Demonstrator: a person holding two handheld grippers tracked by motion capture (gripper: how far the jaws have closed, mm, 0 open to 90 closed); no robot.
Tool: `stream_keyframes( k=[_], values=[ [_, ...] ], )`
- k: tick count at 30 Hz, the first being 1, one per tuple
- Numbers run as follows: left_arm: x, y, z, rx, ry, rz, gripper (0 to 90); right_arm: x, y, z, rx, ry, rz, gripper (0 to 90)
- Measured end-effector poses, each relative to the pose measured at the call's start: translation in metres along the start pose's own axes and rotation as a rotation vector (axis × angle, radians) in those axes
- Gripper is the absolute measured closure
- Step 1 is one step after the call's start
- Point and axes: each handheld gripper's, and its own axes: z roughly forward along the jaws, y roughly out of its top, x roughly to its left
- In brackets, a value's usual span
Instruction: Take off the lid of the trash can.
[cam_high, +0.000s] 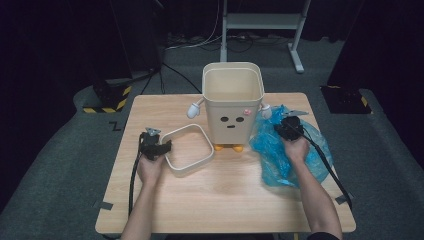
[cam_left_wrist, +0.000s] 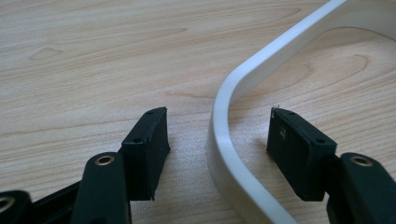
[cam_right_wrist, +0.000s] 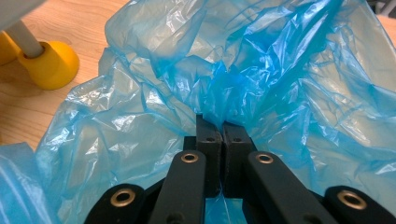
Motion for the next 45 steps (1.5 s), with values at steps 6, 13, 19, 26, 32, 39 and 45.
stream_keyframes(
  k=[6, 13, 19, 26, 32, 39, 45],
  values=[
    [0.0, 0.0, 0.0, 0.0, 0.0, 0.0, 38.7, -0.001, 0.003, -0.011, -0.017, 0.014, -0.001, 88.3],
    [0.0, 0.0, 0.0, 0.0, 0.0, 0.0, 38.7, -0.003, 0.003, -0.026, -0.053, 0.032, 0.012, 88.5],
    [0.0, 0.0, 0.0, 0.0, 0.0, 0.0, 38.7, -0.005, 0.007, -0.041, -0.068, 0.04, 0.005, 88.5],
    [0.0, 0.0, 0.0, 0.0, 0.001, -0.001, 38.4, -0.007, 0.007, -0.051, -0.094, 0.037, 0.005, 88.5],
    [0.0, 0.0, 0.0, 0.0, 0.001, -0.001, 38.4, -0.012, 0.01, -0.064, -0.11, 0.05, 0.018, 88.5],
    [0.0, 0.0, 0.0, 0.001, 0.001, -0.001, 38.4, -0.017, 0.012, -0.074, -0.121, 0.057, 0.035, 88.5],
    [0.0, 0.0, 0.0, 0.0, 0.001, -0.001, 38.4, -0.019, 0.017, -0.085, -0.132, 0.059, 0.027, 88.5]
  ],
)
